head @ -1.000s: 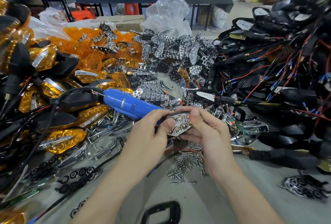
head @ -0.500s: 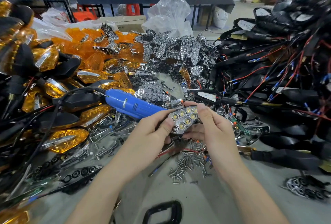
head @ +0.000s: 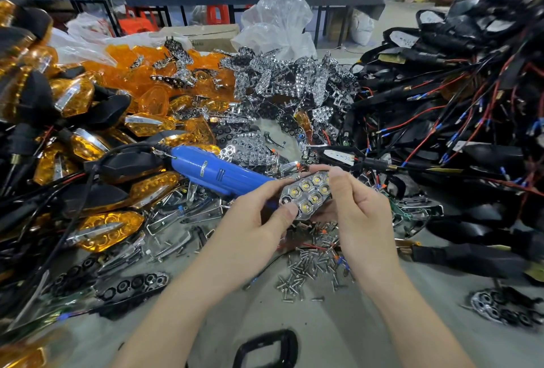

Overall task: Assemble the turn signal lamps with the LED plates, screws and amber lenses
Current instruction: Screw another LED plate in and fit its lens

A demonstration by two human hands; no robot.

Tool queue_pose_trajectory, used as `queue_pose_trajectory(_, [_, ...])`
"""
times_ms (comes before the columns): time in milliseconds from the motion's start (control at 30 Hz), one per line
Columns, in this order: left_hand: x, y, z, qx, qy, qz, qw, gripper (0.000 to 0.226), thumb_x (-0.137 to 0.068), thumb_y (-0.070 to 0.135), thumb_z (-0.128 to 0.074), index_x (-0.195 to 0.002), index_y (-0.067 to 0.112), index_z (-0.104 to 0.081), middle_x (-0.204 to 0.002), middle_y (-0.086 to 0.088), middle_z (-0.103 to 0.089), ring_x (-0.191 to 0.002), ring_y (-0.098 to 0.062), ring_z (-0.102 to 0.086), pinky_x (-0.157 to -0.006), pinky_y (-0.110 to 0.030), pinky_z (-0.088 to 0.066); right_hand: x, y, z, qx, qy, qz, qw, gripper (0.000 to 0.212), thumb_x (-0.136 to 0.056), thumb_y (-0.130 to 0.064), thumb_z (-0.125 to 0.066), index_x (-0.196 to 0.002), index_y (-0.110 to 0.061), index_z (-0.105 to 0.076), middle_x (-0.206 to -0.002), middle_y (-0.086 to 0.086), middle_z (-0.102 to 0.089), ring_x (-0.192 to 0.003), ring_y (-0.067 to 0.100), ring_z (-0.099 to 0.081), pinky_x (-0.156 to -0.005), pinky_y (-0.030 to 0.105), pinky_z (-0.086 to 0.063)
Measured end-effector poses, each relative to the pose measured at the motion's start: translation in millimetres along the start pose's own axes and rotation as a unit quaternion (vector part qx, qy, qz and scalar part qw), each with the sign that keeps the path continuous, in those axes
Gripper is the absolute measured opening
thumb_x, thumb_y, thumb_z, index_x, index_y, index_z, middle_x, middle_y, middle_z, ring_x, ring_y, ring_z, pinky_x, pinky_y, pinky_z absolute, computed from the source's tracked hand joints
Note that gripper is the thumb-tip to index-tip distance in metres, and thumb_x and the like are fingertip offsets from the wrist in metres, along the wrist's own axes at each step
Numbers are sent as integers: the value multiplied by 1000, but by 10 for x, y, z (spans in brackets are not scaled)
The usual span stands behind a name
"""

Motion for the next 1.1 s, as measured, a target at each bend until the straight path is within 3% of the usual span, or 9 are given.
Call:
queue_pose_trajectory(100, [1, 15, -2, -29, 32, -14, 999, 38, -99, 13, -59, -107, 51, -59, -96, 23, -72, -90, -3, -66, -86, -23, -51, -1, -7, -11, -11, -8, -2, 1000, 35, -110, -24, -44, -105, -25, -78, -88, 7, -78, -78, 35, -73, -69, 41, -64])
queue_pose_trajectory(200, [-5, 11, -18, -49, 53, -18, 997, 36, -98, 15, -60, -110, 49, -58, -100, 18, -72, -96, -2, -64, -92, -26, -50, 1, -24, 0, 0, -3, 6, 1000, 36, -111, -27, -43, -103, -31, -78, -85, 4, -78, -71, 26, -71, -61, 30, -60])
queue_pose_trajectory(367, [-6, -45, 7, -38, 31, 0, 999, 33, -99, 17, -59, -111, 48, -59, -88, 29, -69, -77, 6, -60, -74, -20, -45, 5, -23, -11, 8, -15, 8, 1000, 34, -109, -33, -44, -105, -36, -78, -84, 3, -77, -70, 22, -67, -58, 26, -55])
queue_pose_trajectory(500, [7, -55, -57, 24, -18, 19, 999, 25, -101, 21, -58, -118, 39, -61, -99, 6, -73, -80, -4, -63, -75, -34, -52, 1, -70, 17, 7, -1, 17, 1000, 34, -108, -30, -49, -98, -36, -80, -66, 2, -66, -56, 11, -54, -51, 19, -47])
queue_pose_trajectory(567, [8, -62, -94, 41, -44, 19, 998, 24, -99, 24, -60, -121, 36, -60, -99, 18, -73, -82, 4, -65, -74, -21, -51, 7, -90, 35, 13, 9, 25, 1000, 34, -108, -29, -50, -94, -36, -80, -59, -1, -57, -50, 11, -47, -46, 18, -39])
queue_pose_trajectory(633, [17, -65, -130, 51, -67, 25, 996, 23, -99, 24, -60, -121, 31, -59, -81, 27, -69, -68, 9, -61, -63, -8, -45, 15, -99, 36, 11, 9, 27, 1000, 35, -107, -25, -52, -90, -36, -81, -59, 3, -55, -49, 11, -45, -45, 17, -37])
queue_pose_trajectory(733, [45, -67, -190, 58, -95, 39, 993, 21, -101, 21, -58, -120, 29, -57, -70, 26, -65, -57, 8, -56, -53, -4, -39, 23, -88, 40, 2, 7, 17, 1000, 35, -105, -19, -55, -86, -32, -81, -59, 1, -61, -45, 8, -50, -44, 17, -43])
queue_pose_trajectory(967, [51, -45, -182, 29, -84, 31, 996, 20, -99, 23, -60, -119, 26, -58, -82, 19, -67, -63, 4, -55, -60, -9, -40, 20, -70, 44, 7, 6, 2, 1000, 32, -104, -21, -55, -86, -28, -80, -46, -3, -56, -40, 8, -53, -44, 15, -39])
queue_pose_trajectory(1100, [40, -40, -182, 27, -80, 16, 996, 20, -99, 24, -60, -119, 25, -58, -98, 6, -72, -83, -5, -63, -73, -17, -48, 11, -65, 52, 2, 2, 5, 1000, 33, -105, -23, -56, -86, -36, -80, -48, 1, -54, -40, 10, -55, -44, 16, -40])
Point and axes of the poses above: each hand's wrist, its own x-axis away from the middle knuckle, its own z-axis out of the back of the hand, y = z × x, the point moved 7 cm from there along -x, towards the middle knuckle
